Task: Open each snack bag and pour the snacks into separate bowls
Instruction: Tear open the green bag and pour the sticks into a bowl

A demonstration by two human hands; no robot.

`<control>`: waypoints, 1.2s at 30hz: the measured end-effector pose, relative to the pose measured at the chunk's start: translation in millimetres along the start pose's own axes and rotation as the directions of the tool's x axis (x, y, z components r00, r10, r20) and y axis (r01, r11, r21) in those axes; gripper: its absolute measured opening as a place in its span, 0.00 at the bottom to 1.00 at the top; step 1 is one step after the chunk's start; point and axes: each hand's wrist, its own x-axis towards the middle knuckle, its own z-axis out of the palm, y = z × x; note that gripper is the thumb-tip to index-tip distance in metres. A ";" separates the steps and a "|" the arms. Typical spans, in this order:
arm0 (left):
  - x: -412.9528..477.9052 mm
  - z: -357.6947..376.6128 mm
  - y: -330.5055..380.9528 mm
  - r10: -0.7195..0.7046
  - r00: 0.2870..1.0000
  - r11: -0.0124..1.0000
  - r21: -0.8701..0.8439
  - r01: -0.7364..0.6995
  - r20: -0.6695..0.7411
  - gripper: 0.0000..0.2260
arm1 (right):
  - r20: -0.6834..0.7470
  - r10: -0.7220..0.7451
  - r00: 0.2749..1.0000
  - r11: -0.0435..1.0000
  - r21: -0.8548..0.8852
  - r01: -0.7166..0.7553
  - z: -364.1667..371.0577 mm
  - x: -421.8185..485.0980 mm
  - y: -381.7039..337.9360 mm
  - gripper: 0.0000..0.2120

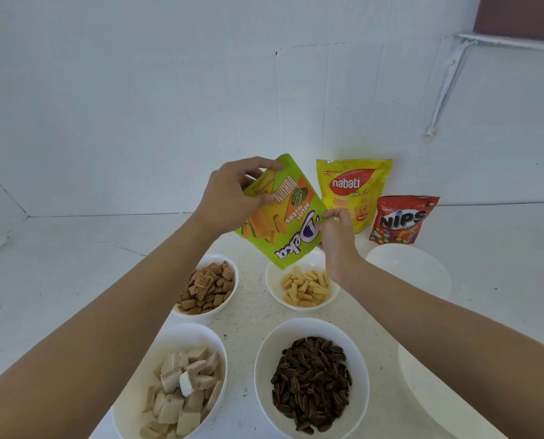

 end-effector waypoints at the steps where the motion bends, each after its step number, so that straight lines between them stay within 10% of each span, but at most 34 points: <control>1: -1.3 3.7 -1.7 -0.001 1.000 1.000 0.010 0.000 0.011 0.20 | -0.005 0.024 1.000 1.000 -0.019 -0.024 -1.7 0.5 4.3 0.12; 8: -10.9 21.6 -20.2 -0.016 0.989 0.994 0.110 0.000 0.147 0.24 | 0.027 0.232 0.972 0.968 -0.104 -0.228 -10.9 -0.8 21.7 0.12; 27: -10.4 22.4 -16.4 0.094 0.992 0.981 0.163 -0.106 0.083 0.24 | 0.090 -0.108 0.990 0.970 -0.210 0.125 -11.1 -1.0 23.6 0.48; 33: -8.9 16.0 -22.8 -0.015 0.997 0.999 0.041 0.018 -0.074 0.16 | 0.348 0.107 0.932 0.994 -0.025 -0.105 -20.5 2.6 17.6 0.18; 36: -10.7 15.1 -22.0 -0.056 0.996 0.997 -0.047 0.053 -0.075 0.17 | 0.425 0.109 0.899 0.991 0.027 -0.133 -20.1 2.4 18.3 0.21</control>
